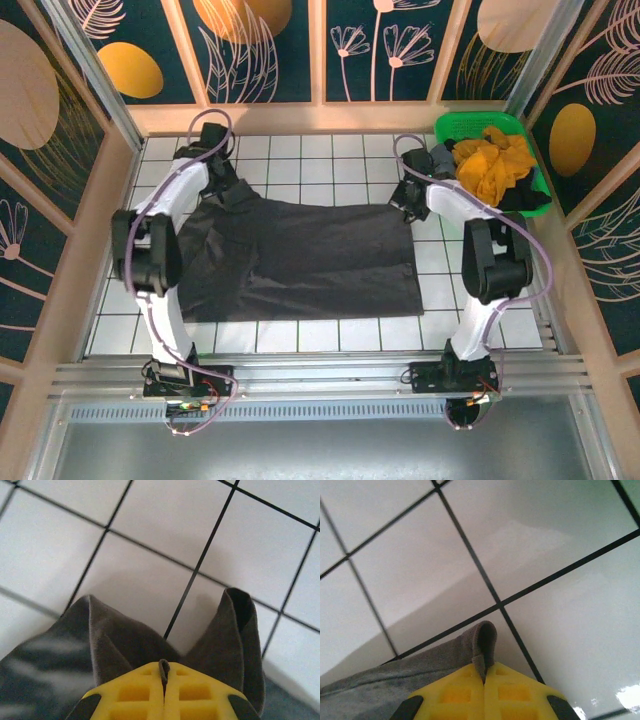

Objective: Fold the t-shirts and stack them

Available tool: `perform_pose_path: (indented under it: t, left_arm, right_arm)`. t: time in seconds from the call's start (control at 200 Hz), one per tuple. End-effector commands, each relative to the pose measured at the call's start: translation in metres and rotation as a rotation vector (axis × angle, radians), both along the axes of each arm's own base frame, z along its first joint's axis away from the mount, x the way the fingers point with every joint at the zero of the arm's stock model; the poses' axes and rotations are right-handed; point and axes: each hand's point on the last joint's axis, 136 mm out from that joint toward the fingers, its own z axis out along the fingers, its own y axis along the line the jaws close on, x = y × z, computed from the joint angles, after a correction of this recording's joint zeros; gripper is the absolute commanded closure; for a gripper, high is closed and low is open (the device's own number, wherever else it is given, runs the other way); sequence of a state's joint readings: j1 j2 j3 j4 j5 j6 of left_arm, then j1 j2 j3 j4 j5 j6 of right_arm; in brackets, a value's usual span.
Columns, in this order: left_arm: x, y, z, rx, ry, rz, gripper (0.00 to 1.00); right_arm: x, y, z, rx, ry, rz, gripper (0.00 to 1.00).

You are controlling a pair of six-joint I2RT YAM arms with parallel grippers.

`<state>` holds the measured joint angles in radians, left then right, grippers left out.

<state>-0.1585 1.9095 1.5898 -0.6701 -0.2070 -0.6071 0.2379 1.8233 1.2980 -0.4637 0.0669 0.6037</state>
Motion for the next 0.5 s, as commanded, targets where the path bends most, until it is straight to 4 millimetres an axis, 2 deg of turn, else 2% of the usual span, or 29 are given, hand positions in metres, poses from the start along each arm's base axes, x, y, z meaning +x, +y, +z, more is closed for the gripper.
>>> perform_pose_path:
  t: [0.0,0.195,0.21,0.3,0.385,0.495]
  left_arm:
    - [-0.041,0.009,0.037,-0.048,-0.098,0.081,1.00]
    - [-0.164,0.047,0.036,-0.103,-0.158,0.369,1.00]
    - [-0.175,0.050,0.030,-0.102,-0.150,0.390,1.00]
    - [-0.225,0.066,0.023,-0.134,-0.195,0.525,1.00]
    - [-0.255,0.072,0.008,-0.159,-0.200,0.590,1.00]
    - [-0.267,0.067,-0.010,-0.219,-0.173,0.628,1.00]
  right_arm:
    - [-0.011,0.006,0.023,-0.005,-0.067,0.056,1.00]
    - [-0.055,-0.008,0.024,-0.029,-0.073,0.023,1.00]
    - [-0.059,-0.010,0.025,-0.032,-0.076,0.018,1.00]
    - [-0.085,-0.022,0.016,-0.043,-0.072,-0.010,1.00]
    - [-0.104,-0.025,-0.001,-0.020,-0.031,-0.008,1.00]
    - [-0.117,-0.026,-0.022,-0.008,0.037,-0.004,1.00]
